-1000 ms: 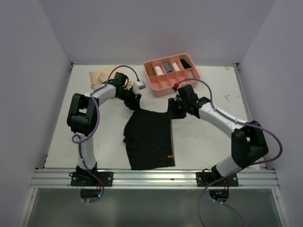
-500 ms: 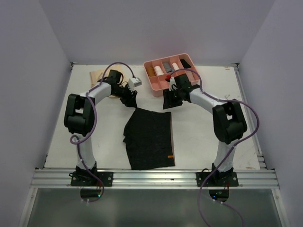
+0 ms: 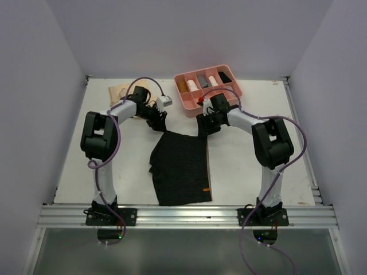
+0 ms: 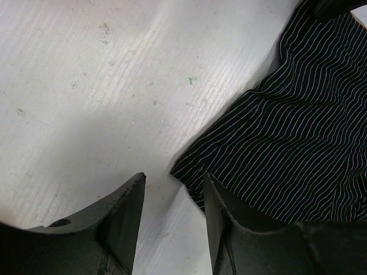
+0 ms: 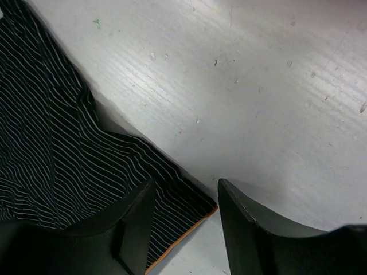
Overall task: Roll the underwear
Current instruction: Fold the underwear
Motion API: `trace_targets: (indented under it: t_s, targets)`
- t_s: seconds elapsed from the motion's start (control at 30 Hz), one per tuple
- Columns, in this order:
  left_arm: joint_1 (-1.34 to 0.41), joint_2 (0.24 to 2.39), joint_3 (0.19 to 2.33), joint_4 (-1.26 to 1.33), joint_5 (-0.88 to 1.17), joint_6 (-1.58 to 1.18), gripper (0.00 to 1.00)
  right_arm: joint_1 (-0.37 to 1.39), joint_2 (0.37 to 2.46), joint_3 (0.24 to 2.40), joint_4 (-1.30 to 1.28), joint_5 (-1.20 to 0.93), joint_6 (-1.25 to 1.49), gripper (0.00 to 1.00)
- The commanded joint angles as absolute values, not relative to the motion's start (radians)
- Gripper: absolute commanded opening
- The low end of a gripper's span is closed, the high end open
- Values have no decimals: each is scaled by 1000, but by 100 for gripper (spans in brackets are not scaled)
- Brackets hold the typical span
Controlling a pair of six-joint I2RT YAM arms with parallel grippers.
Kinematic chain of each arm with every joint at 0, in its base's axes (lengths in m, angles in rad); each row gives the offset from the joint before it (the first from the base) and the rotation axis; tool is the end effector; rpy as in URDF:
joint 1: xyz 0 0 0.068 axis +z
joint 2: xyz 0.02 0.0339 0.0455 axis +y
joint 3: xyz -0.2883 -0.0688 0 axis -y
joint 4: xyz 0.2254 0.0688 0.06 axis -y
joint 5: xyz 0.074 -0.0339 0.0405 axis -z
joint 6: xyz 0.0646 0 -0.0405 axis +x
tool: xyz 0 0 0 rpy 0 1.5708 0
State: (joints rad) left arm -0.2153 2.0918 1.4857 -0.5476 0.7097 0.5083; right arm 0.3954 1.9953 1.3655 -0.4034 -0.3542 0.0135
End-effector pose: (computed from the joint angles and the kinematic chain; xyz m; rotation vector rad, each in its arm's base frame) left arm 0.4138 -0.1336 0.1720 1.0719 2.2765 -0.8420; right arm 0.3837 0.1844 0.1763 -0.6247 2.5504 0.6063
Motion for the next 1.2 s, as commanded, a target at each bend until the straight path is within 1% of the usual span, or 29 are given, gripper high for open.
trace_targets:
  t_s: [0.0,0.2,0.33,0.43,0.53,0.57,0.63,0.67,0.7,0.73,0.77,0.8,0.83,1.0,1.17]
  targets:
    - [-215,2111,1534,-529,752,511,49,384,2013,1358,-388,-365,-29,52]
    - [-215,2149,1551,-569,792,535,48,368,2020,1353,-403,-408,-40,49]
    - [-215,2158,1540,-584,799,548,42,367,2013,1336,-408,-437,-41,45]
    - [-215,2157,1528,-583,816,549,37,364,2022,1335,-416,-448,-44,40]
    - [-215,2158,1523,-584,822,546,30,362,2023,1327,-425,-453,-51,33]
    - [-215,2158,1522,-584,822,548,28,361,2023,1324,-425,-449,-51,28]
    - [-215,2158,1517,-586,821,551,22,357,2022,1322,-426,-443,-52,22]
    - [-215,2158,1517,-584,821,551,20,356,2020,1321,-426,-439,-52,16]
    - [-215,2158,1517,-584,822,549,15,353,2019,1324,-426,-434,-51,12]
    - [-215,2155,1520,-584,822,551,12,351,2019,1336,-431,-430,-51,8]
    - [-215,2151,1519,-578,825,545,9,350,2019,1345,-437,-420,-51,0]
    - [-215,2145,1517,-572,833,540,4,348,2019,1357,-452,-413,-54,0]
    - [-213,2131,1520,-557,839,537,1,345,2016,1382,-459,-407,-54,0]
    - [-215,2103,1575,-508,856,491,0,339,1994,1474,-491,-367,-61,0]
    - [-215,2118,1657,-514,868,486,0,330,2009,1574,-537,-341,-67,0]
